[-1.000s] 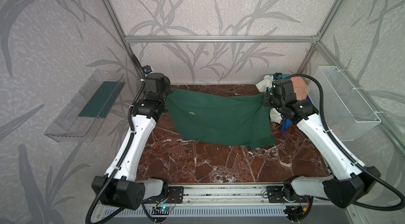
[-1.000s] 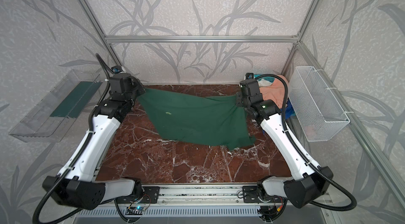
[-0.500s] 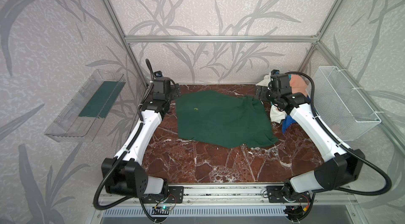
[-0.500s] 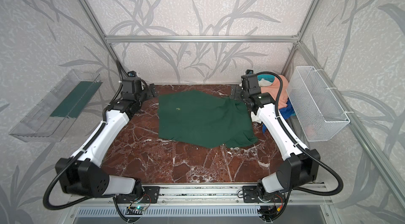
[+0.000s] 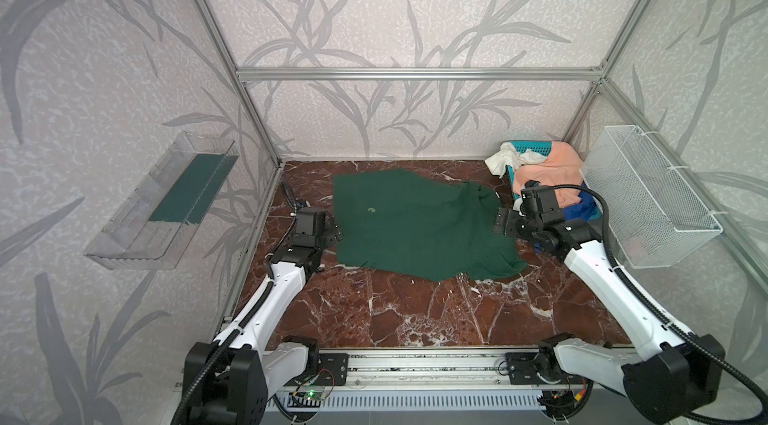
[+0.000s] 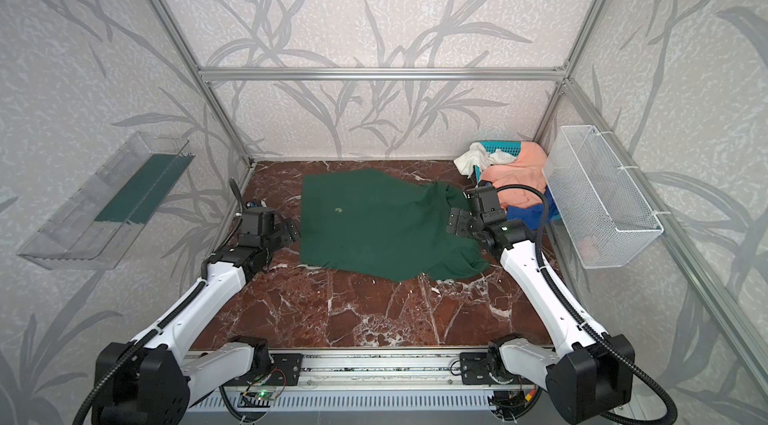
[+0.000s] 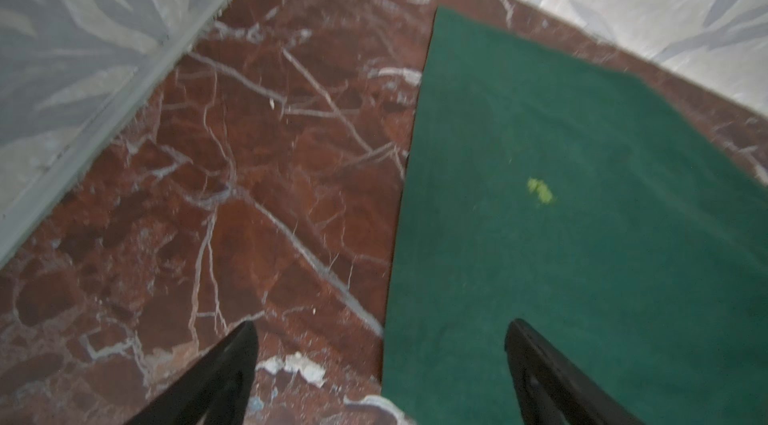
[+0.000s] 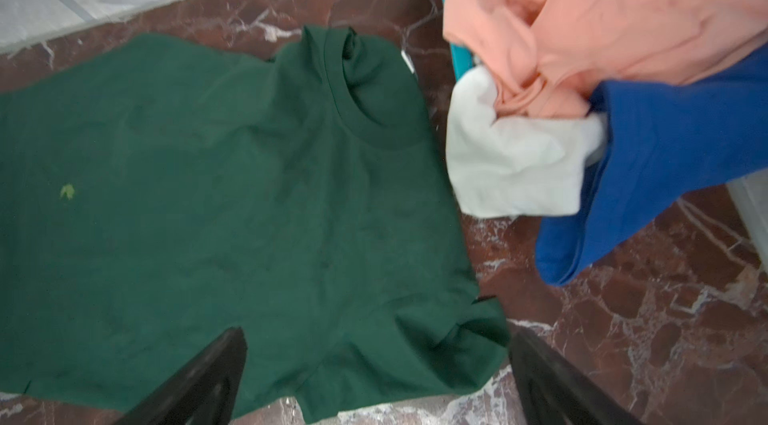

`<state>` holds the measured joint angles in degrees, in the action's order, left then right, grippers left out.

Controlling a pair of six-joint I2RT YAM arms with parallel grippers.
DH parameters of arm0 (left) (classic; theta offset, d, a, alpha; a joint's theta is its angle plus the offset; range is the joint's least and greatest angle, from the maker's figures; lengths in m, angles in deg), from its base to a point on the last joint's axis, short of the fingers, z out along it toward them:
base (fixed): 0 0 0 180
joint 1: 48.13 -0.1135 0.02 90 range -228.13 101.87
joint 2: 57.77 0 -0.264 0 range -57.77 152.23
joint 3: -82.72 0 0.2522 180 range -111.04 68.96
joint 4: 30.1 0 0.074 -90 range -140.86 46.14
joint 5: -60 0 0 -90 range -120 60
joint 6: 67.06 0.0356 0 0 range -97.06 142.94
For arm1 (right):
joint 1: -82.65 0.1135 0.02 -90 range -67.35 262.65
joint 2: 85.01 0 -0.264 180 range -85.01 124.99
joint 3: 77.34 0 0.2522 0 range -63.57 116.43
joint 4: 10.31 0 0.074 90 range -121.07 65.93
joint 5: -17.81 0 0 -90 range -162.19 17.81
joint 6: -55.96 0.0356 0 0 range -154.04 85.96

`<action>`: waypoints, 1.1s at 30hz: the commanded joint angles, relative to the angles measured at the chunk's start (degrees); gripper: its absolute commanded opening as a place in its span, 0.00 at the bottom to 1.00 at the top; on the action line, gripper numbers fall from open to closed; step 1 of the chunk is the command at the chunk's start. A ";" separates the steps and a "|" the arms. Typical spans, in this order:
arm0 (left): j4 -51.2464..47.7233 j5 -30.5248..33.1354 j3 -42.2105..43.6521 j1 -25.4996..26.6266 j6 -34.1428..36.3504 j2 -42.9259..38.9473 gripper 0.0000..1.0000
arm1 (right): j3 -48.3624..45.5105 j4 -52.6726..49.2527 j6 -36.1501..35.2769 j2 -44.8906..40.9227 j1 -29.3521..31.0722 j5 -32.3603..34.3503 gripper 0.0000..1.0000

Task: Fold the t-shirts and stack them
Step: 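Lay the stretched green t-shirt flat on the table with both grippers, then grasp the near hem corners of the green t-shirt with both grippers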

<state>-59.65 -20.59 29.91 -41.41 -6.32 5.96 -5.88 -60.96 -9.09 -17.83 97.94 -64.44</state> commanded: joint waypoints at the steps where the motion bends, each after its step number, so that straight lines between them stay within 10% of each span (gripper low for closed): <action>1: 2.45 -3.86 2.27 0.31 -4.49 0.78 0.89 | -3.27 -1.17 1.79 -0.55 -0.52 -4.97 0.99; 22: 4.41 -14.07 -0.99 3.83 -9.24 22.84 0.58 | -14.43 7.01 2.63 10.08 -0.57 -6.48 0.90; 29: 8.50 -18.05 -0.57 3.83 -10.51 25.33 0.32 | -11.20 5.80 4.38 18.55 -1.05 -8.67 0.83; 33: 6.20 -19.18 -2.69 3.57 -7.71 25.11 0.03 | -9.94 6.74 3.84 22.88 -1.05 -10.07 0.59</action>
<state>-50.58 -37.97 29.21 -37.74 -15.41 30.54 -17.51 -54.55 -6.03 3.31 97.20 -72.62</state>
